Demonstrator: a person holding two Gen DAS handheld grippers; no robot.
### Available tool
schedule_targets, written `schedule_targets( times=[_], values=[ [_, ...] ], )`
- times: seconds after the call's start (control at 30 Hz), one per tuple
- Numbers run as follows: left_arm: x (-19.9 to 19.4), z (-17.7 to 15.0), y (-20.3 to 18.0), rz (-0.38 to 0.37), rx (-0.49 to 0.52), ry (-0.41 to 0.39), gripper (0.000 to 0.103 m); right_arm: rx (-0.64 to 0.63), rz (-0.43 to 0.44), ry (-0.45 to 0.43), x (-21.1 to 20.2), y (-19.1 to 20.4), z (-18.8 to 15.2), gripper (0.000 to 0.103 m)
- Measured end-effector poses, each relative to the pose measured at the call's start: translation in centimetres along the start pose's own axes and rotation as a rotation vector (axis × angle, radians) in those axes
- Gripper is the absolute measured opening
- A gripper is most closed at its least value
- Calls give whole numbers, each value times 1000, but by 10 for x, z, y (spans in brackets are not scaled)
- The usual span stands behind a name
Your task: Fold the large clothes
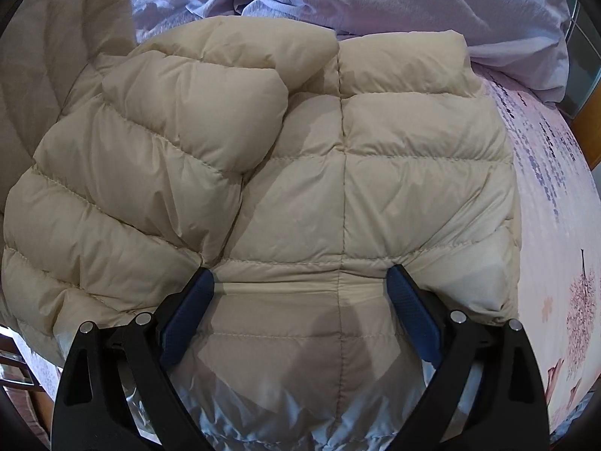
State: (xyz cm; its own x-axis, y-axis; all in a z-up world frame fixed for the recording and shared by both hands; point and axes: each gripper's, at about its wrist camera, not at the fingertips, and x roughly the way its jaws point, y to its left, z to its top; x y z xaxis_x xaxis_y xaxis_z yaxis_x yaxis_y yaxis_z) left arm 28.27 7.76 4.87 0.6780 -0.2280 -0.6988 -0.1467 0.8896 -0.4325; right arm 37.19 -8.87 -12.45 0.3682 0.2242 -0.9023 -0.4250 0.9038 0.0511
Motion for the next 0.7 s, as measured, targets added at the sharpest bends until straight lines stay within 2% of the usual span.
schedule_targets(
  times=[0.3, 0.4, 0.53, 0.6, 0.7],
  values=[
    [47, -16, -56, -31, 55, 92, 14, -12, 44, 7, -7, -12, 5, 95],
    [68, -22, -68, -7, 75, 126, 14, 16, 96, -5, -25, -33, 7, 92],
    [94, -30, -76, 13, 87, 174, 14, 60, 123, -45, -55, -66, -1, 91],
    [104, -32, -79, 18, 92, 188, 15, 71, 124, -48, -66, -81, -9, 88],
    [116, -33, -84, 19, 98, 207, 15, 76, 130, -21, -70, -96, -22, 72]
  ],
)
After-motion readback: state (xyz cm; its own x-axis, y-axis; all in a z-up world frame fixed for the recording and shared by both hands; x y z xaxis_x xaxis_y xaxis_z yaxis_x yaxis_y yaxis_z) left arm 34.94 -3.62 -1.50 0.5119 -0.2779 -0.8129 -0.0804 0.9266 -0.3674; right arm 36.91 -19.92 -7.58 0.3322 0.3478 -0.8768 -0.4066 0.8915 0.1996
